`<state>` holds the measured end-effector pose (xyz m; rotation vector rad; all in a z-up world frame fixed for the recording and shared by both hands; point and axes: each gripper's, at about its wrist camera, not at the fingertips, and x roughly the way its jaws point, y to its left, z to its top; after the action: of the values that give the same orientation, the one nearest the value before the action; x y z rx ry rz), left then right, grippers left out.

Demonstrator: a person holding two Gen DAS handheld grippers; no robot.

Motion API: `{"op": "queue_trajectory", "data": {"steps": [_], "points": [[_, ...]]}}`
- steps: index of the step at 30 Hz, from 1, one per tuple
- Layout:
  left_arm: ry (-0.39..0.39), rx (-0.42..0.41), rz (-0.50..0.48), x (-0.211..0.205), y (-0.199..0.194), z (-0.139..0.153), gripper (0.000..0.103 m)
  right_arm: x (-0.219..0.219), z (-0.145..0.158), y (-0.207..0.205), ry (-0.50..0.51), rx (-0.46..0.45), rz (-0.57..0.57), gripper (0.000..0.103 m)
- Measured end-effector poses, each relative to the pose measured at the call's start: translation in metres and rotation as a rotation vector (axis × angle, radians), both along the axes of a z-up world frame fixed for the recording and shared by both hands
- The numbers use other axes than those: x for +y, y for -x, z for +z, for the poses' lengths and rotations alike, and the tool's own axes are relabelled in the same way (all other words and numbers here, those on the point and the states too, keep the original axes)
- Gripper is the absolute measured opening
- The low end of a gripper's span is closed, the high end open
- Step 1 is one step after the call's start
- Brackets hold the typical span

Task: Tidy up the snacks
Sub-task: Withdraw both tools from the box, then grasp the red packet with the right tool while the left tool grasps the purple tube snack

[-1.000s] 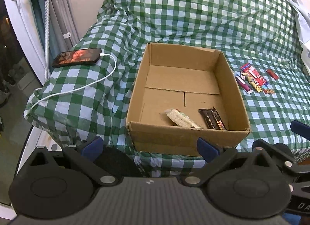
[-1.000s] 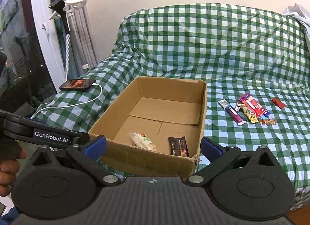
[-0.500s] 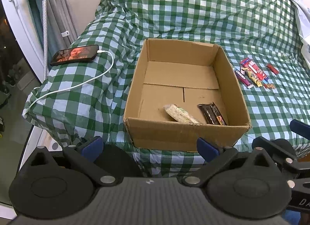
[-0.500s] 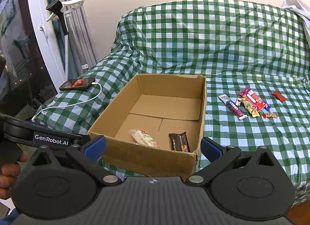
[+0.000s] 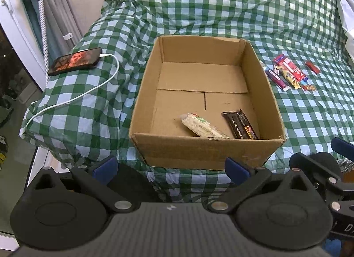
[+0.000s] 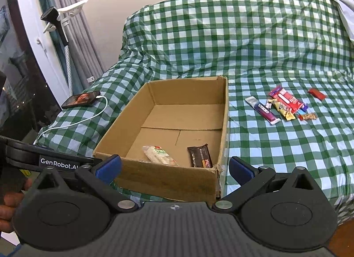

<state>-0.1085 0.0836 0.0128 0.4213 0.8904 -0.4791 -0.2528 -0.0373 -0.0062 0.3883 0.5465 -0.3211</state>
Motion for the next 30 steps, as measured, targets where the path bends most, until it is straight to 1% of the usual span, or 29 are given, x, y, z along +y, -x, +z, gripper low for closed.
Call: {"op": "queue_trajectory", "data": {"steps": [7,12,14,17,22,26,30], "points": [[-0.023,0.012,-0.037,-0.026,0.001,-0.005,0.103,-0.021,-0.007,0.006,-0.037,0.000,-0.033,0.102],[0.004,0.084,-0.100,-0.048,0.003,-0.007,0.103,-0.039,-0.010,0.013,-0.043,-0.004,-0.069,0.102],[0.006,0.093,-0.113,-0.061,0.005,-0.007,0.103,-0.051,-0.010,0.018,-0.039,-0.011,-0.104,0.102],[0.012,0.106,-0.155,-0.087,0.008,-0.007,0.103,-0.073,-0.011,0.031,-0.029,-0.016,-0.168,0.102],[0.092,0.157,-0.195,-0.133,0.009,-0.005,0.103,-0.122,-0.023,0.054,-0.034,-0.008,-0.292,0.102],[0.088,0.189,-0.210,-0.186,0.004,-0.011,0.103,-0.164,-0.033,0.069,-0.015,0.004,-0.379,0.102],[0.065,0.218,-0.245,-0.252,-0.008,-0.024,0.103,-0.215,-0.043,0.078,-0.006,0.009,-0.465,0.102]]}}
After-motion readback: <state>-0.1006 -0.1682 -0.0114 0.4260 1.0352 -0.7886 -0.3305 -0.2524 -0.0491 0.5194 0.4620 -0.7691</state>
